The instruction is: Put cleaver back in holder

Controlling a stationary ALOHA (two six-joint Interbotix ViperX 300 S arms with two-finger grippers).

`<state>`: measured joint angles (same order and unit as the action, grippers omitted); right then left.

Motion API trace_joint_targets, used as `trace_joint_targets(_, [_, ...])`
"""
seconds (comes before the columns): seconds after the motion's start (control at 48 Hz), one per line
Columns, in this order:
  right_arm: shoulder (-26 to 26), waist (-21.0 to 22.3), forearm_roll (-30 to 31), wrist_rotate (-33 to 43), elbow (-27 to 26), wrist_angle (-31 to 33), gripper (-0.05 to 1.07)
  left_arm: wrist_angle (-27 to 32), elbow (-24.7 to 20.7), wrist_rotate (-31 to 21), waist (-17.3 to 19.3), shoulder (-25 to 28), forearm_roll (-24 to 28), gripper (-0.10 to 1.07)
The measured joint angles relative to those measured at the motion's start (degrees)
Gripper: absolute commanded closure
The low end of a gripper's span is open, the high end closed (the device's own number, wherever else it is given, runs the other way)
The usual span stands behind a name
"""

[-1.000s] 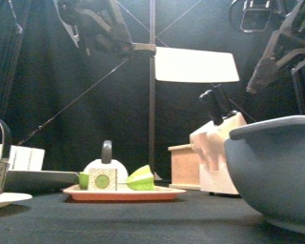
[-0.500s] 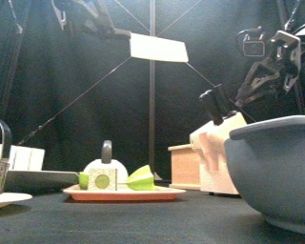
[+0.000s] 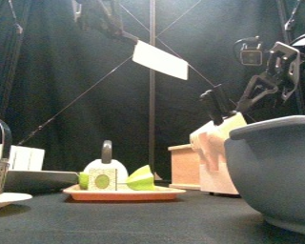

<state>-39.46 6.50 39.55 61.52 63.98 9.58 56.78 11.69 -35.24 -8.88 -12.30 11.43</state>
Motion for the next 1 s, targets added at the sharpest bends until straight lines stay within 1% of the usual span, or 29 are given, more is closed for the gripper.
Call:
trace_joint_targets(0.146, [0.26,1.41,0.35,0.0,0.35,-0.26,0.71,5.71,-7.03,4.04,2.11,5.63,-1.93,0.57])
trace_joint_targets(0.167, [0.26,1.67,0.35,0.0,0.35,-0.35,0.71,5.89,-7.29,4.04,2.2,5.89,-1.93,0.57])
trace_joint_targets(0.292, [0.62,2.29,0.44,0.0,0.53,-1.32,0.71,10.37,-12.74,7.29,4.66,10.55,-3.69,0.57])
trace_joint_targets(0.417, [1.58,3.34,0.44,0.0,0.53,-2.46,0.71,12.48,-15.56,9.67,6.5,13.8,-6.24,0.57])
trace_joint_targets(0.542, [3.43,3.78,0.44,0.0,0.53,-4.31,0.71,12.66,-16.35,10.81,7.56,15.38,-8.17,0.57])
trace_joint_targets(0.75, [5.71,4.31,0.79,0.0,0.53,-5.27,0.71,12.83,-16.35,12.39,8.53,17.67,-10.28,0.57])
trace_joint_targets(1.0, [5.8,4.39,1.05,0.0,0.18,-5.71,0.71,12.83,-16.88,13.71,9.05,19.34,-12.13,0.57])
